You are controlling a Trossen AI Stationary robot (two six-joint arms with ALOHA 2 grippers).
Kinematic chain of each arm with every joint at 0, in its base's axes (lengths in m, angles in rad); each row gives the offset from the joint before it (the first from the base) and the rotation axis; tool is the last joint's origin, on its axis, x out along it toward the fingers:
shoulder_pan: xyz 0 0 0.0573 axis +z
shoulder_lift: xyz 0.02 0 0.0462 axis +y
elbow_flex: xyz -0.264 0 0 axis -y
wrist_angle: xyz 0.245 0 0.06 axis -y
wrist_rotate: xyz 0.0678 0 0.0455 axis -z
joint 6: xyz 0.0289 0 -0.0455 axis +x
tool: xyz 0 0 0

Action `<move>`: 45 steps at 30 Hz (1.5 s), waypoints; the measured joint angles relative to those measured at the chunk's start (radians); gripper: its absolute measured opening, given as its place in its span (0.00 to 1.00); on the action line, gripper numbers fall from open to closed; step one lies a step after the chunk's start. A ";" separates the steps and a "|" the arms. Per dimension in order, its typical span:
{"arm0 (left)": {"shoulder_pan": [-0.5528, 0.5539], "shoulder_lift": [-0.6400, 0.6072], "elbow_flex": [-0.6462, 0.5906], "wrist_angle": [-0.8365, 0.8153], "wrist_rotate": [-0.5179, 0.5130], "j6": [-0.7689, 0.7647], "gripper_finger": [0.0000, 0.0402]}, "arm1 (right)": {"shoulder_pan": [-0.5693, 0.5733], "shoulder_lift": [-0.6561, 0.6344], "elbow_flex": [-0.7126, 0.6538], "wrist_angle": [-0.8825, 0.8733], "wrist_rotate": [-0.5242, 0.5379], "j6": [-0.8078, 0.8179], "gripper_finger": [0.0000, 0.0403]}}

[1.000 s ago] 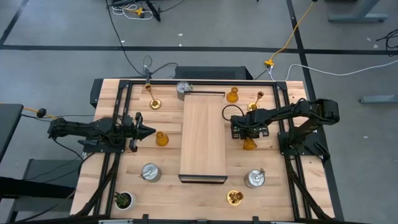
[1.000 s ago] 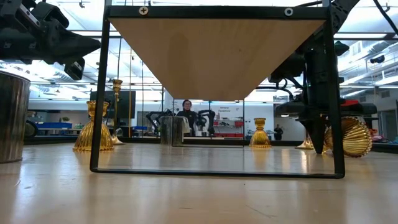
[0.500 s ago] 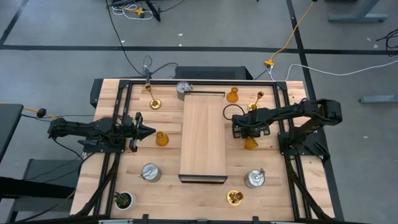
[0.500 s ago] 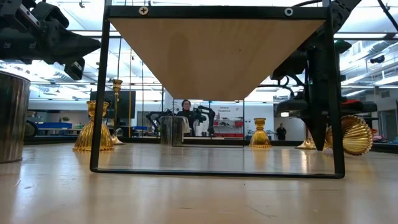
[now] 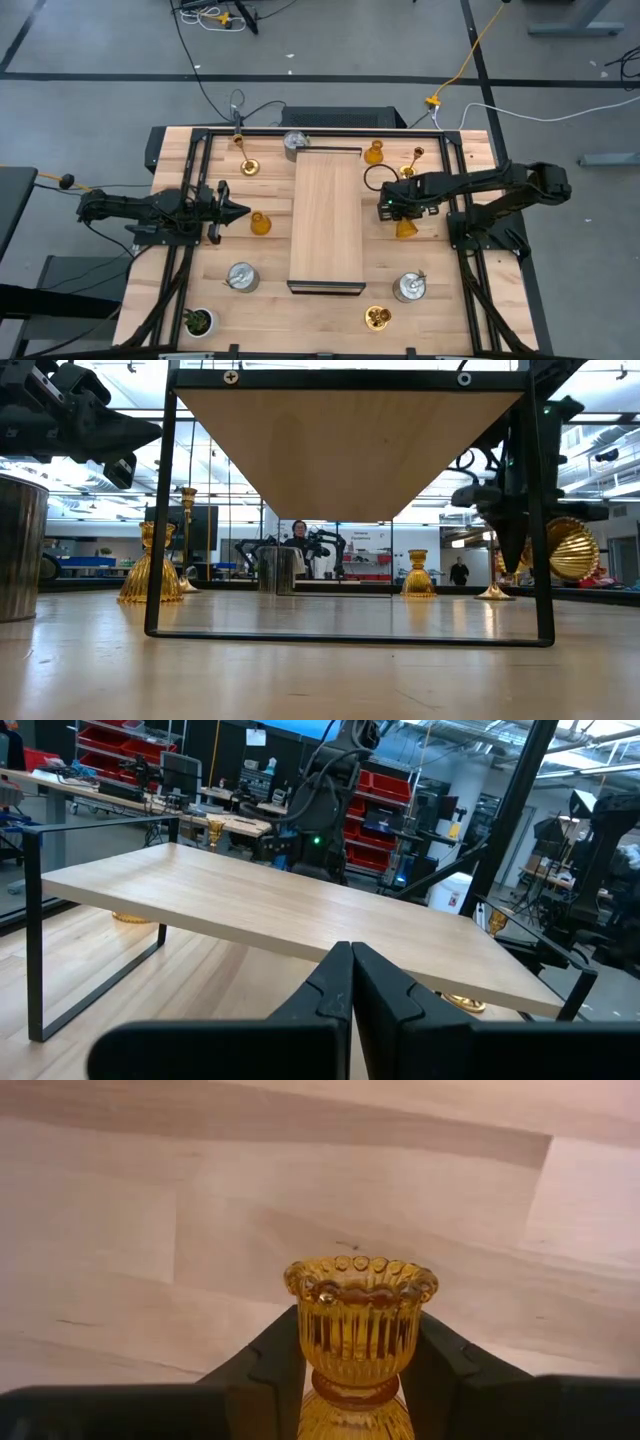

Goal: Pick & Place candle stick holders
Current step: Put the bottom right glass candle holder on the shelf

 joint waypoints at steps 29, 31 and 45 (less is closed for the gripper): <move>0.000 0.000 0.000 0.000 0.000 0.000 0.02 | -0.021 -0.139 0.346 -0.012 0.368 -0.308 0.31; 0.000 0.000 0.000 0.000 0.000 0.000 0.02 | -0.021 -0.139 0.377 -0.001 0.388 -0.353 0.31; 0.000 0.000 0.000 0.000 0.000 0.000 0.02 | -0.009 -0.105 0.499 0.305 0.406 -0.864 0.31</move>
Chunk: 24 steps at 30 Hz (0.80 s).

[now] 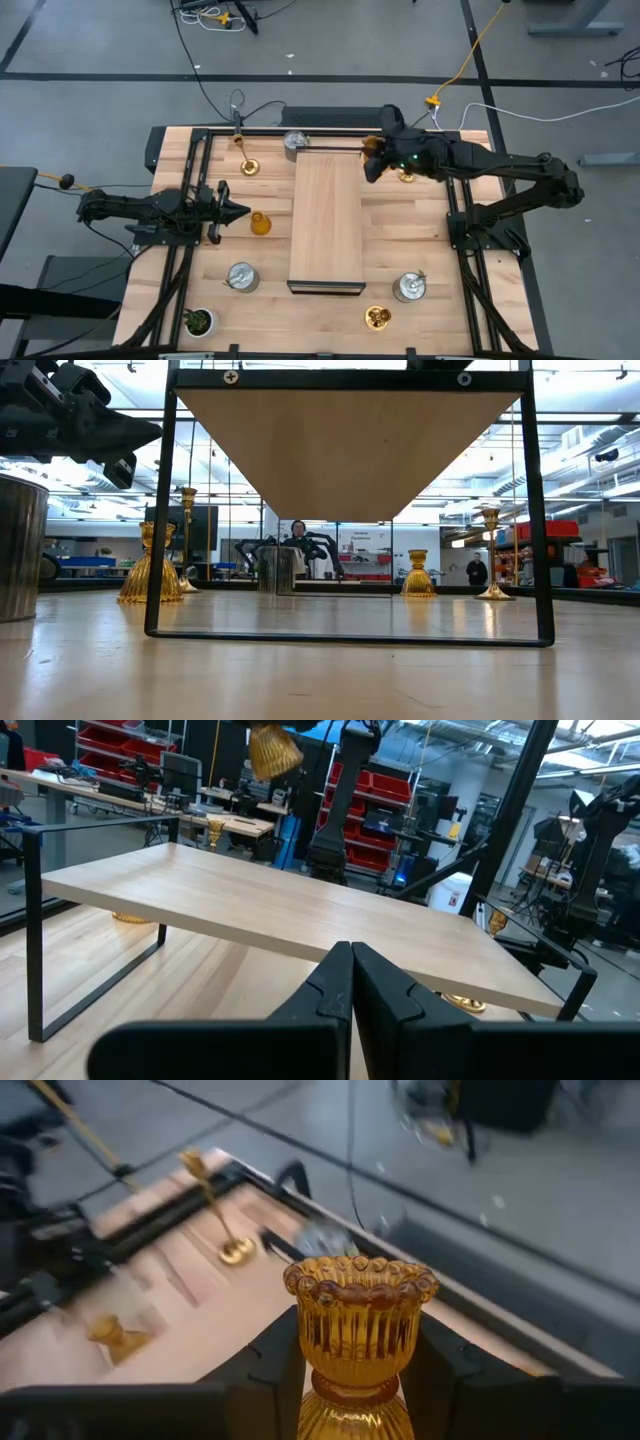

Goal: Pick & Place candle stick holders
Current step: Put the bottom right glass candle holder on the shelf

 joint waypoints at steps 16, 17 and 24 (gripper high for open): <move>0.000 0.000 0.000 0.000 0.000 0.000 0.02 | 0.021 0.036 -0.100 0.412 -0.140 -0.341 0.31; 0.000 0.000 0.000 0.000 0.000 0.000 0.02 | 0.021 0.039 -0.113 0.440 -0.153 -0.341 0.31; 0.000 0.000 0.000 0.000 0.000 0.000 0.02 | 0.021 0.079 -0.215 0.649 -0.214 -0.341 0.31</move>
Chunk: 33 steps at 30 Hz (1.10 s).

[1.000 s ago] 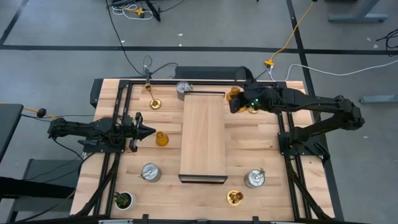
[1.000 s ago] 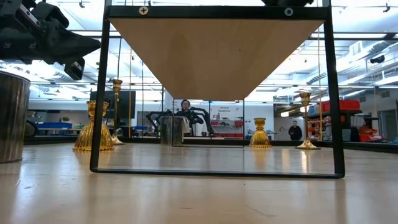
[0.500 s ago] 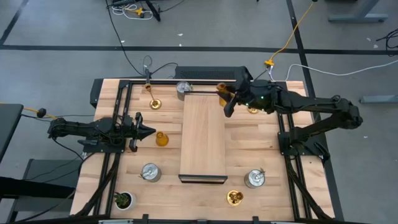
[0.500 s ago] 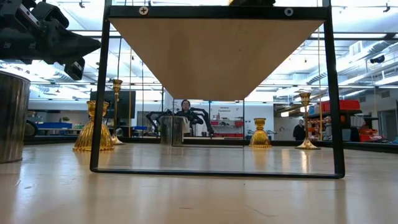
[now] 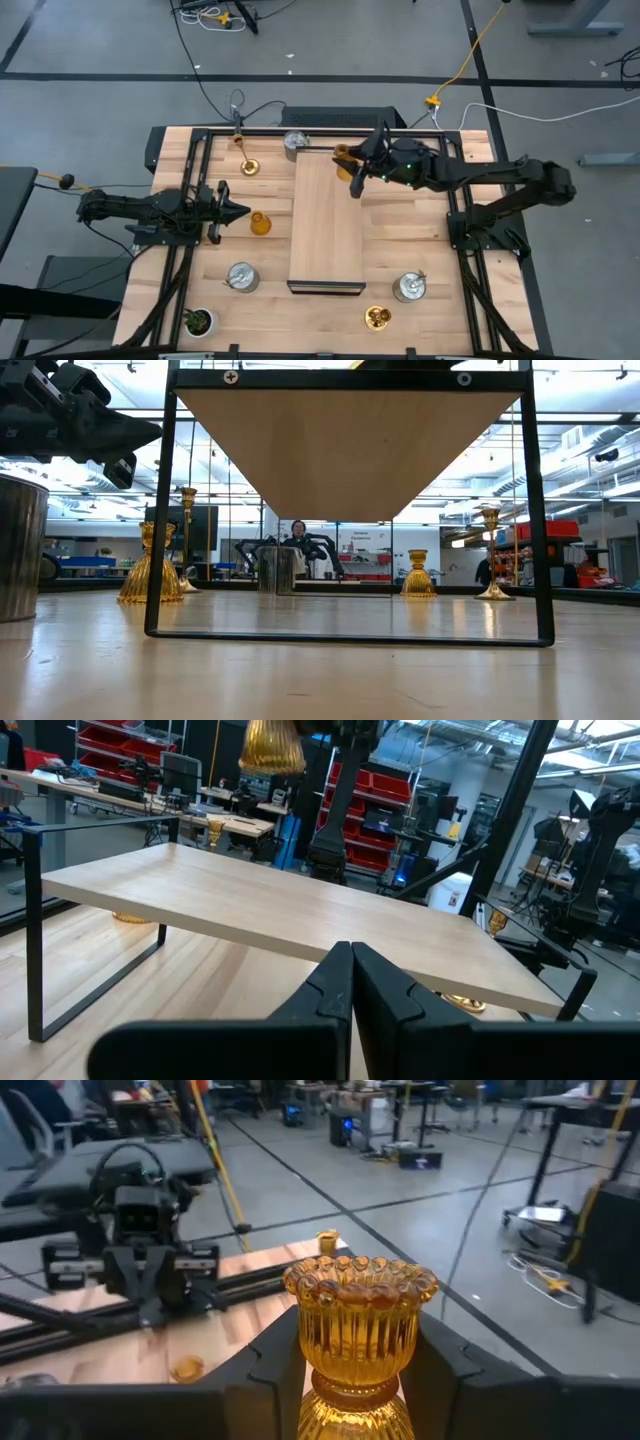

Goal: Pick & Place candle stick holders
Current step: Put the bottom right glass candle holder on the shelf

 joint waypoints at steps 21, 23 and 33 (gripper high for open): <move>0.000 0.000 0.000 -0.001 0.000 0.000 0.02 | -0.048 0.170 -0.208 0.441 0.009 0.061 0.31; 0.000 0.000 0.000 -0.001 0.000 0.000 0.02 | -0.055 0.185 -0.213 0.455 0.008 0.052 0.31; 0.000 0.000 0.000 -0.001 0.000 0.000 0.02 | -0.123 0.265 -0.213 0.524 0.010 0.019 0.32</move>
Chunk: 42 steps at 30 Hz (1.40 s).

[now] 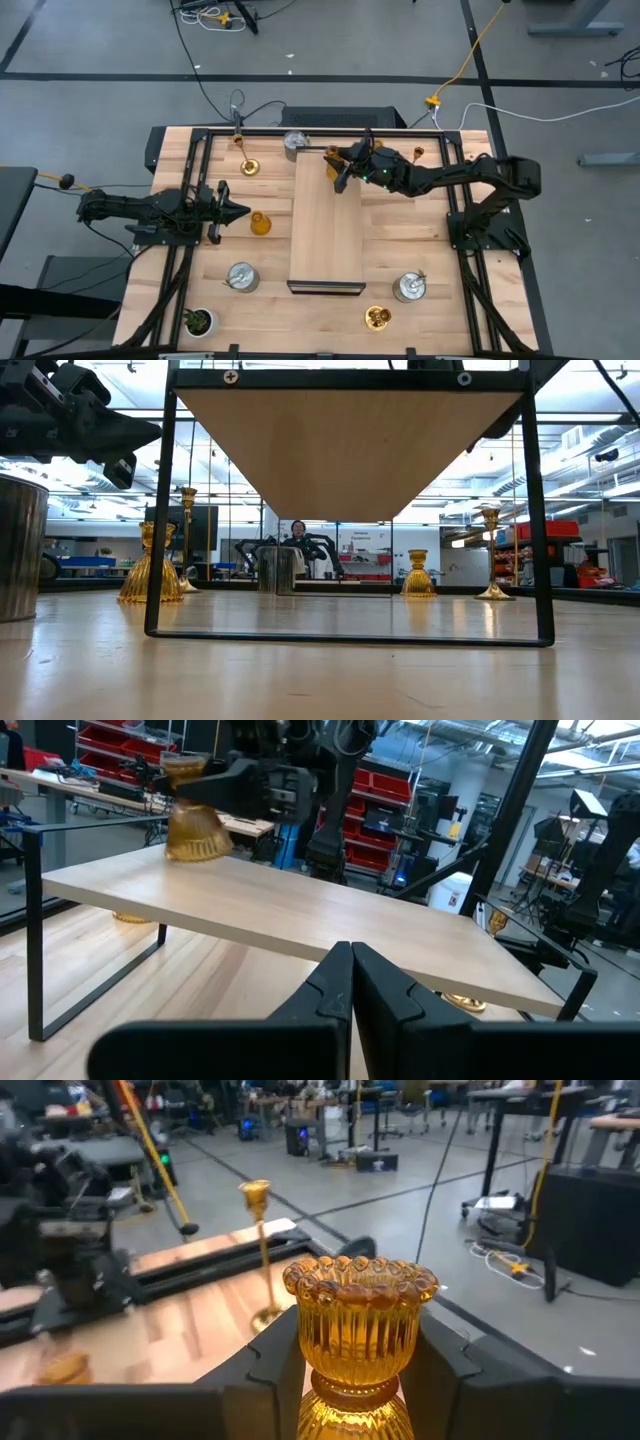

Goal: Pick & Place candle stick holders
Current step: Put the bottom right glass candle holder on the shelf

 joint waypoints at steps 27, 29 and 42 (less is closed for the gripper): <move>0.000 0.000 0.000 0.000 0.000 0.000 0.02 | -0.009 0.053 0.000 0.063 -0.047 0.010 0.44; 0.000 0.000 0.000 0.000 0.000 0.000 0.02 | -0.009 0.053 0.000 0.062 -0.047 0.010 0.45; 0.000 0.000 0.000 0.000 0.000 0.000 0.02 | -0.009 0.051 0.000 0.043 -0.047 0.018 0.65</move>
